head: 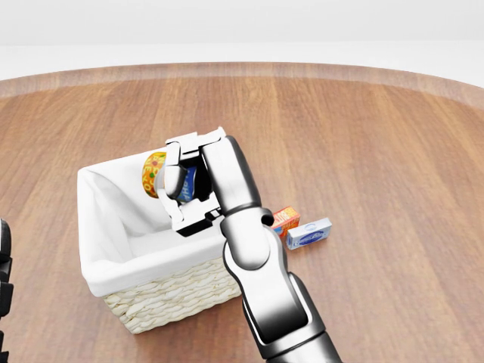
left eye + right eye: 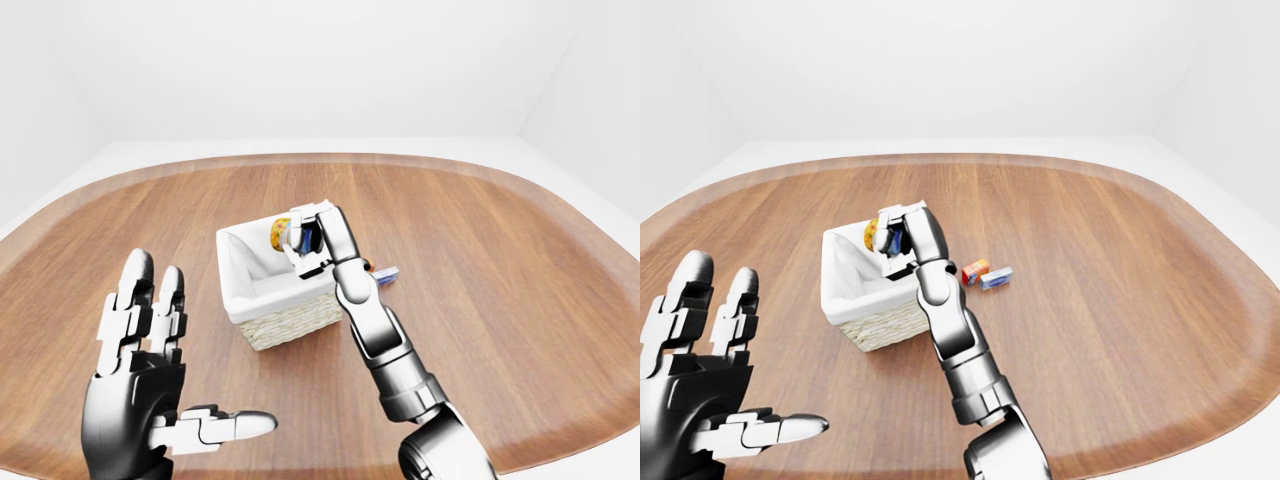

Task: Pick up the alphabet soup and put it in the basket.

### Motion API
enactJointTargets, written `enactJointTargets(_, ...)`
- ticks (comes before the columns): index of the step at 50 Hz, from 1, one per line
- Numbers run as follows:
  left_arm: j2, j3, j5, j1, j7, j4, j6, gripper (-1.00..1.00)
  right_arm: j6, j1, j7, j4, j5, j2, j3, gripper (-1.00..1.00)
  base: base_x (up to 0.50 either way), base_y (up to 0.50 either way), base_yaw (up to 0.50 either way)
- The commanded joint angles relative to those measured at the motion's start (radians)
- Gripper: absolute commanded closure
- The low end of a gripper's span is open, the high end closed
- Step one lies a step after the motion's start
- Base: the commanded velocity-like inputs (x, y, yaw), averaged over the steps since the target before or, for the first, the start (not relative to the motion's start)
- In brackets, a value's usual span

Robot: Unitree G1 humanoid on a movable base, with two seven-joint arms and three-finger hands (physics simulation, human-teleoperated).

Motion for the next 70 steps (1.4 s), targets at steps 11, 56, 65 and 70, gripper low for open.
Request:
enactJointTargets(11,-0.015,0.015,-0.011,0.006,-0.02,-0.012,0.003,-1.0,0.0,-0.068,-0.071,0.199,-0.003,0.029,-0.009,1.0,0.0,0.0,0.0)
enactJointTargets(56,-0.04,0.035,-0.025,0.016,-0.051,-0.032,0.01,-1.0,0.0,-0.048,-0.089,0.198,-0.076,0.073,0.021,0.76,0.0,0.0,0.0)
enactJointTargets(65,-0.042,0.037,-0.028,0.018,-0.053,-0.036,0.011,-1.0,0.0,-0.042,-0.087,0.195,-0.083,0.078,0.026,-1.0,0.0,0.0,0.0)
enactJointTargets(70,-0.042,0.042,-0.031,0.013,-0.054,-0.035,0.017,-1.0,0.0,-0.037,-0.086,0.192,-0.092,0.081,0.032,-1.0,0.0,0.0,0.0)
